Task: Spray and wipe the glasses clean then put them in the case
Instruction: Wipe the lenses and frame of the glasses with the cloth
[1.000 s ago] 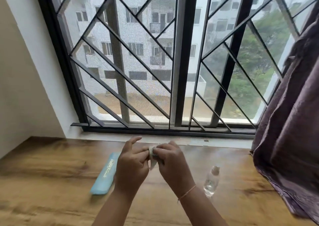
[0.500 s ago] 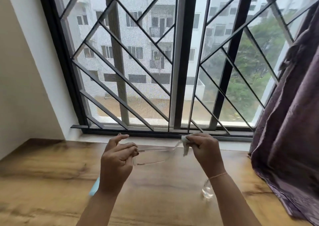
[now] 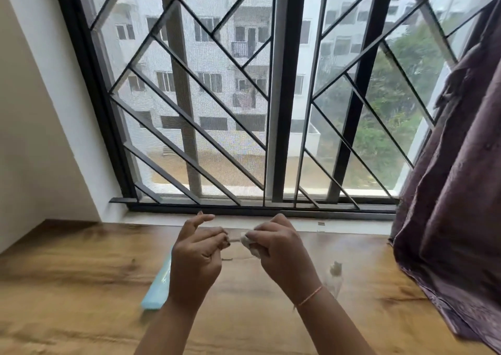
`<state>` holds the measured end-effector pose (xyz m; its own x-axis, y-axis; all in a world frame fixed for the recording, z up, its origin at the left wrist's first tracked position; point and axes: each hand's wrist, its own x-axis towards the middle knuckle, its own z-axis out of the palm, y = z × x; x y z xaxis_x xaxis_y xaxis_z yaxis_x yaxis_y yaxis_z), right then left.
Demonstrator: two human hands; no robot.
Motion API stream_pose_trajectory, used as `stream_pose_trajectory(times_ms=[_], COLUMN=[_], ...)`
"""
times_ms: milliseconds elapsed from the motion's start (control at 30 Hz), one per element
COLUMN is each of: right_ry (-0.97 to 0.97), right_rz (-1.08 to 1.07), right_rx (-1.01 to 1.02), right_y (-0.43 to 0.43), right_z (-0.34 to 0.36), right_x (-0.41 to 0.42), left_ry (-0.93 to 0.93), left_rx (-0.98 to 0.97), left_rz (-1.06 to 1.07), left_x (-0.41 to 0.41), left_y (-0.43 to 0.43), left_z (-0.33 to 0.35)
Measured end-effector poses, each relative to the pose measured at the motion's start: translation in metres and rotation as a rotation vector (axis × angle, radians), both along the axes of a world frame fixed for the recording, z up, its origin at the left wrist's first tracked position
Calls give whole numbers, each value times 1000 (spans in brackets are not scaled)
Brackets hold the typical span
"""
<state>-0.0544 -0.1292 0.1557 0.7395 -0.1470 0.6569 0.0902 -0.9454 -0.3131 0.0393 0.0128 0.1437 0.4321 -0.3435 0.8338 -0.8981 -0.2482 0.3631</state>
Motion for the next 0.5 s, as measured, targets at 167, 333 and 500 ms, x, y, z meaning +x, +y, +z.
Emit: stream_pose_trajectory(times_ms=[167,333,500], right_ry=[-31,-99,-212], right_rz=[-61,-151,-79], right_rx=[34,88,148], right_y=[-32,-54,-29], right_z=[1,11,28], right_x=[-9,-15,-15], left_ry=[53,52,50], left_rx=[-63,-84,-52], left_rz=[56,56,52], left_x=[5,6,5], left_y=[6,4,-1], left_z=[-3,-2,-5])
